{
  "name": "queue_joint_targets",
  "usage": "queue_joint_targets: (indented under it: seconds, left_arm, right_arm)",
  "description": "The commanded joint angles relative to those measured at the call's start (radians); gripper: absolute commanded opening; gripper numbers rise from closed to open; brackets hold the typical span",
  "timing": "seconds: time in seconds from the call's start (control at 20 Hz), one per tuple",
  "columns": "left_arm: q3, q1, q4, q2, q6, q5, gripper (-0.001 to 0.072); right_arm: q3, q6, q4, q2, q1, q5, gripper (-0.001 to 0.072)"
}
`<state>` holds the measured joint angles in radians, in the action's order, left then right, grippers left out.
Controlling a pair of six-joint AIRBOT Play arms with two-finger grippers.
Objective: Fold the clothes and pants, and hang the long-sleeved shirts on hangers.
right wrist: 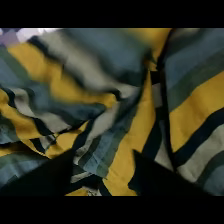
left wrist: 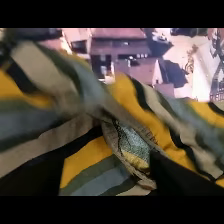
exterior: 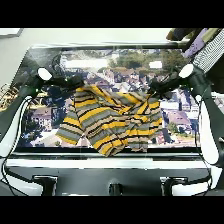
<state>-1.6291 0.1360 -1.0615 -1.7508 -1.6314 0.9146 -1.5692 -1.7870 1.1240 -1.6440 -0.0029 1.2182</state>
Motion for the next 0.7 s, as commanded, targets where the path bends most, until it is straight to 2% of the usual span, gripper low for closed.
queue_joint_targets:
  seconds: [0.0,0.1,0.2,0.4,0.55,0.65]
  left_arm:
    - [-0.007,-0.044,0.049,0.016,-0.003,0.094,0.0626]
    - [0.001,-0.11,0.047,0.087,0.018,0.21,0.0627]
    - [0.076,-0.164,0.044,0.177,0.024,0.272,0.0627]
    - [0.513,-0.179,0.103,0.45,0.023,0.244,0.0627]
    - [0.807,-0.11,0.174,0.6,0.016,0.191,0.0626]
    - [0.916,-0.063,0.183,0.637,-0.034,0.165,0.0626]
  right_arm:
    - [0.008,0.144,-0.001,0.018,-0.036,0.087,0.0531]
    - [0.013,0.234,0.054,0.092,-0.085,0.213,0.0558]
    - [0.071,0.254,0.095,0.172,-0.157,0.264,0.0558]
    - [0.364,0.259,0.029,0.286,-0.279,0.194,0.0559]
    - [0.523,0.303,-0.074,0.276,-0.285,0.063,0.0557]
    - [0.569,0.31,-0.107,0.246,-0.285,0.004,0.0557]
